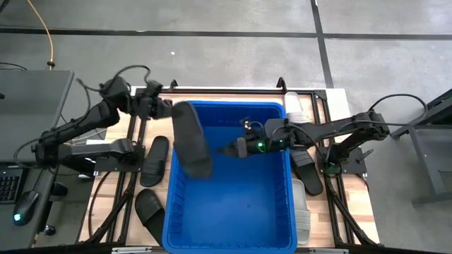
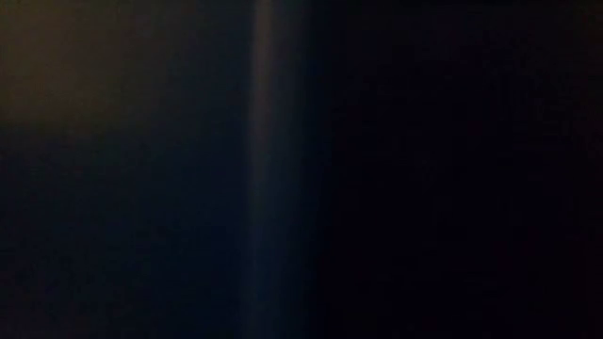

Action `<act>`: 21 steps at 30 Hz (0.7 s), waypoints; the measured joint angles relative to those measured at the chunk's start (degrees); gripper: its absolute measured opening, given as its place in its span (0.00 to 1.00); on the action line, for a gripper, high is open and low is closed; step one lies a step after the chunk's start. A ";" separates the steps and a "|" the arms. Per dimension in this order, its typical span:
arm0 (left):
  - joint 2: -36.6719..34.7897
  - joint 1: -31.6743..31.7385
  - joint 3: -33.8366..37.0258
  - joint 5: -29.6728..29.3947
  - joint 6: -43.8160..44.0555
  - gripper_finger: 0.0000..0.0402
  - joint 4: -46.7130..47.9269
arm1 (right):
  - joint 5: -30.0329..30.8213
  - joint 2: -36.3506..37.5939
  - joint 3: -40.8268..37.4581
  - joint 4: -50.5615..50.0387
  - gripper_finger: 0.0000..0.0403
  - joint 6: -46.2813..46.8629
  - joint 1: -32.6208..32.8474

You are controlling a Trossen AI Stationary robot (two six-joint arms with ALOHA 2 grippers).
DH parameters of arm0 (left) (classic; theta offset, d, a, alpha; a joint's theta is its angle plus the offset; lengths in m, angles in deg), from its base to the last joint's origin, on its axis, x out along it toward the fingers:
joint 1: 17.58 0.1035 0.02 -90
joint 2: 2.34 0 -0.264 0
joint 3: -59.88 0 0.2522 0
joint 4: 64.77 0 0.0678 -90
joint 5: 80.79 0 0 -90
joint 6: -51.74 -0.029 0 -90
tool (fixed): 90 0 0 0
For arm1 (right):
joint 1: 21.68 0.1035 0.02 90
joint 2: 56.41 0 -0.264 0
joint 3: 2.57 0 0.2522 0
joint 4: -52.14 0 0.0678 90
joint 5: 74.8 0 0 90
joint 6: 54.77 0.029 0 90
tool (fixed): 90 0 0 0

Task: Pick and place slides into bin
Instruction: Put the top left black slide in the bin

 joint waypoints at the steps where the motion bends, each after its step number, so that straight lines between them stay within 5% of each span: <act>1: -0.98 1.09 0.00 -1.96 -0.41 0.11 -0.02 | 3.63 0.11 -0.02 -0.29 0.49 -0.77 0.64; 13: -7.44 3.57 0.00 -24.87 -4.43 0.11 -0.04 | 36.96 -0.24 -0.04 3.96 0.49 -8.44 8.16; 21: -6.63 3.55 0.04 -24.43 -4.14 0.11 1.09 | 39.36 -0.20 -0.04 10.18 0.52 -12.85 7.88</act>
